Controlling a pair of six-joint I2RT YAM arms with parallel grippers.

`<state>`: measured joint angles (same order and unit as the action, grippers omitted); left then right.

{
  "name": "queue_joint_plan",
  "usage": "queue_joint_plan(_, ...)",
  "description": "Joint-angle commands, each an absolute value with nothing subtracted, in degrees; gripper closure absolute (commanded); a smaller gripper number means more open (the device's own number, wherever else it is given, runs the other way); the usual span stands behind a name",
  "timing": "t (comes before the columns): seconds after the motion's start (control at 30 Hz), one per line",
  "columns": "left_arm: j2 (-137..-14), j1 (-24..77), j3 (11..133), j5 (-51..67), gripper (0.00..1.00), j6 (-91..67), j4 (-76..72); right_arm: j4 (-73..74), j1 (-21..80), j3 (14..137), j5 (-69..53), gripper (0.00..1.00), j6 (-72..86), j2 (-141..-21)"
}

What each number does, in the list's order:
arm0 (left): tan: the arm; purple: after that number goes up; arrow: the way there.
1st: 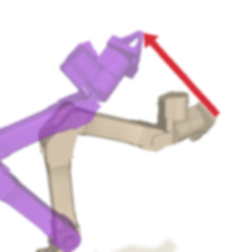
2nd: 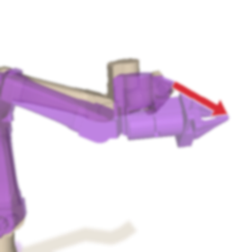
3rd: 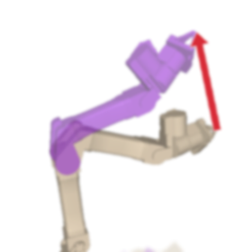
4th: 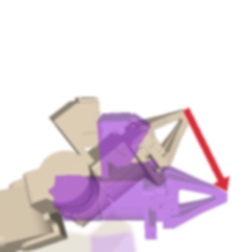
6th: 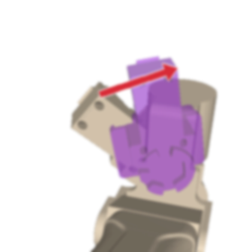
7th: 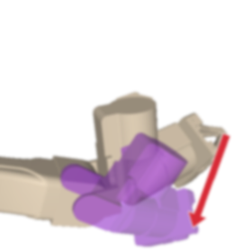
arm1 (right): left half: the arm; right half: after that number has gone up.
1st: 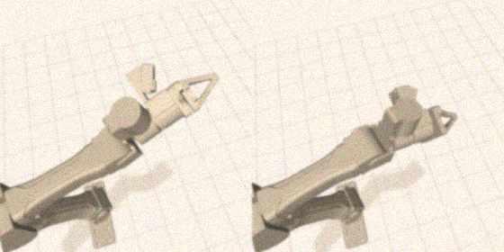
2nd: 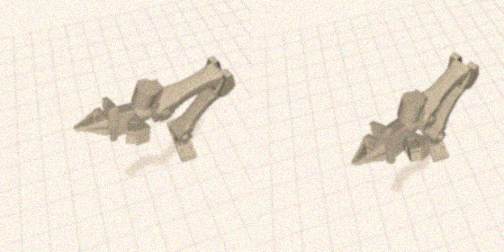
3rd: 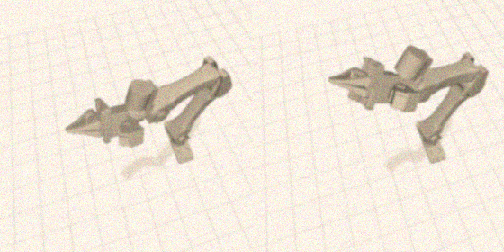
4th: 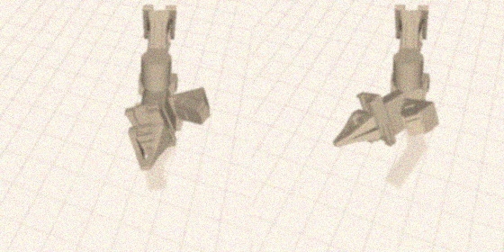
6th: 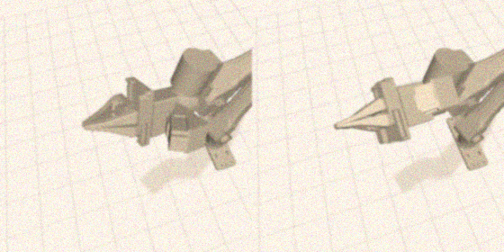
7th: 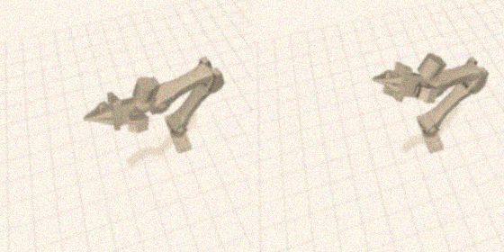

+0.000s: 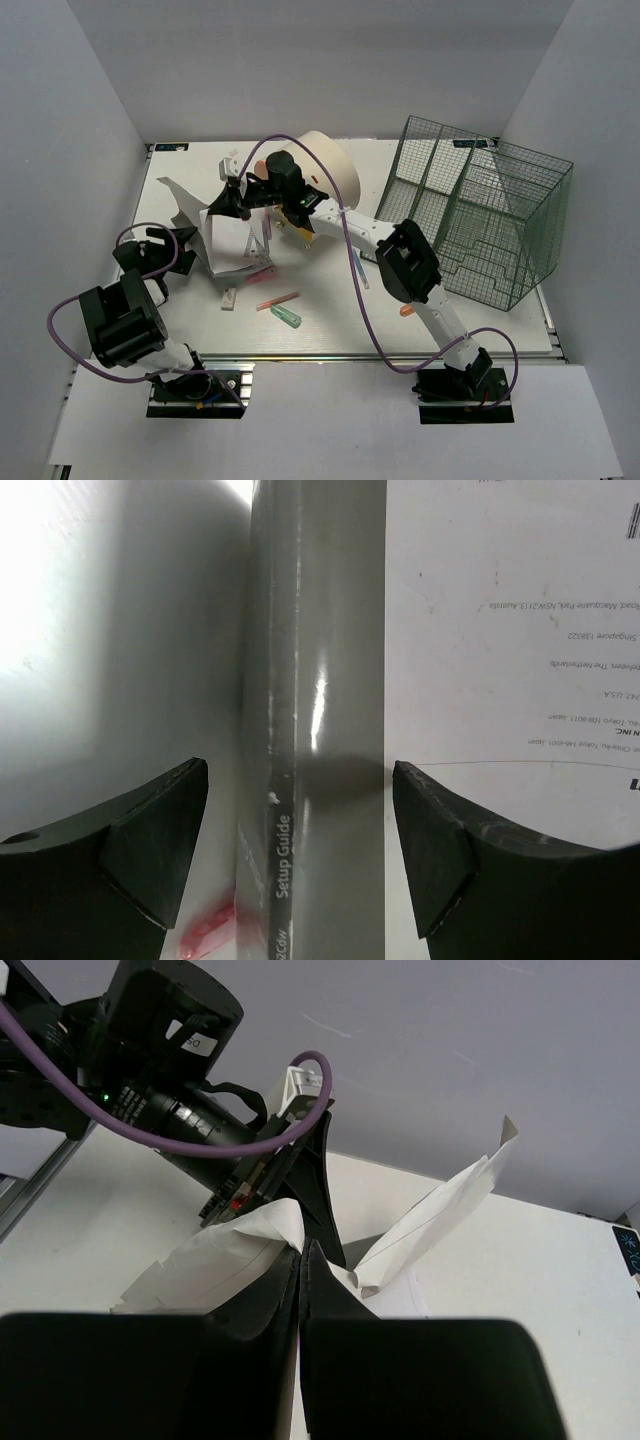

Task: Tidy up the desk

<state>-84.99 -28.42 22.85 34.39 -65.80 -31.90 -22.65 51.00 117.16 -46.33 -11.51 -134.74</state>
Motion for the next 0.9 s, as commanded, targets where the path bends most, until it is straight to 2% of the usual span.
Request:
queue_joint_plan(0.0, -86.1, -28.1, 23.7, 37.2, 0.16, -66.7, -36.7, -28.4, 50.9, 116.7, -47.5, 1.00, -10.2, -129.7)
queue_joint_plan(0.23, -88.8, -28.1, 23.9, 38.7, 0.17, -67.8, -40.1, -28.7, 50.9, 115.8, -48.1, 1.00, -9.6, -129.8)
queue_joint_plan(0.53, -95.4, -28.1, 22.4, 43.4, 0.22, -74.3, -53.7, -29.0, 50.8, 113.2, -49.0, 1.00, -10.2, -129.8)
queue_joint_plan(0.8, -98.4, -28.1, 23.0, 45.0, 0.36, -77.1, -59.2, -27.0, 50.9, 110.8, -49.2, 1.00, -13.0, -130.0)
queue_joint_plan(0.87, -99.0, -28.1, 23.1, 45.0, 0.40, -77.1, -59.2, -26.4, 50.8, 110.5, -49.2, 0.95, -14.1, -129.9)
